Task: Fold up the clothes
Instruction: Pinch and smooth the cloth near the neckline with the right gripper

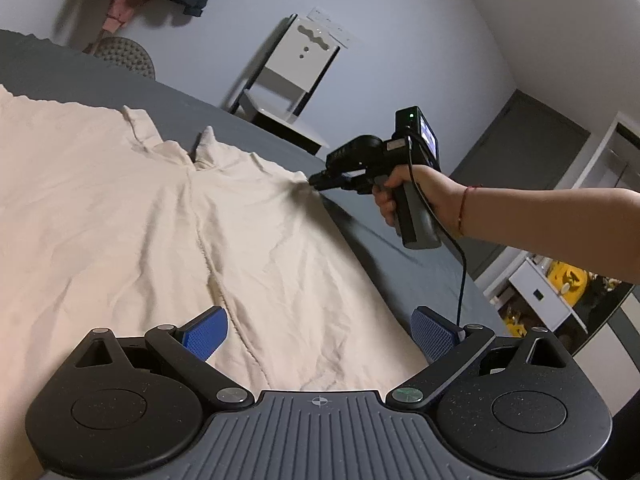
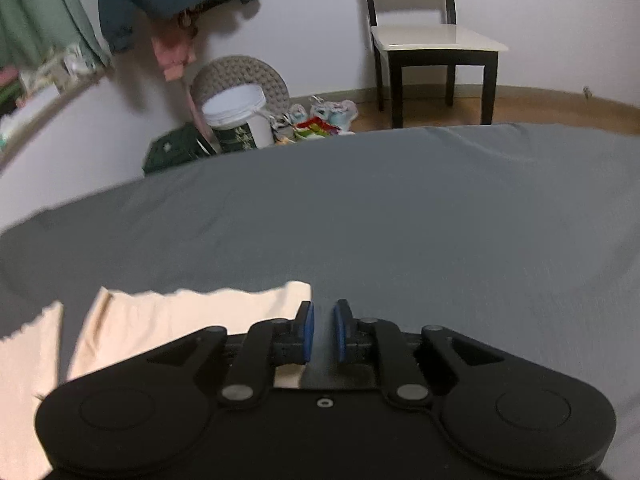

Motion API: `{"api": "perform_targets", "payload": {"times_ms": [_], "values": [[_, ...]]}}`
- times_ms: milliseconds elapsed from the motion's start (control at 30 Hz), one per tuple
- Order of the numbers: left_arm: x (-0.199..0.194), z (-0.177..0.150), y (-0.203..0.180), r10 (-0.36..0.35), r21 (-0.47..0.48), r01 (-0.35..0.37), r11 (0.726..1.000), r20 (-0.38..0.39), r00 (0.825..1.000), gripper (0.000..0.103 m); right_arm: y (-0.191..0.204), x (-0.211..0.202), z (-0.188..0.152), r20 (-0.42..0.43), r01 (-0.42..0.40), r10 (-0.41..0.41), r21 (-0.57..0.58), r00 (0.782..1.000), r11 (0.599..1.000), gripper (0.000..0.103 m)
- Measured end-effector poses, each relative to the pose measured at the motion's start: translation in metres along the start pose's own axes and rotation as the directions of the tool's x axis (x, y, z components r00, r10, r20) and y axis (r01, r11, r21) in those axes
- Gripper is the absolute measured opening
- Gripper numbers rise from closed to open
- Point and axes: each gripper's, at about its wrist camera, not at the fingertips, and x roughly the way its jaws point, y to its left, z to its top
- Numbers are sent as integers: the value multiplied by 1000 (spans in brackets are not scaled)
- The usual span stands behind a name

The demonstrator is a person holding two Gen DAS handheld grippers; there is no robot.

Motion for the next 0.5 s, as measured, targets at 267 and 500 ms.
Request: {"api": "perform_targets", "payload": {"times_ms": [267,500], "values": [[-3,-2,4,9,-18,-9,1000,2,1000,99,21,14,-2,7,80,-79,-145,997,986,17],[-4,-4,1,-1,-2,1,1000,10,1000,99,21,10,7,22,156,-155,-91,988,984,15]]}}
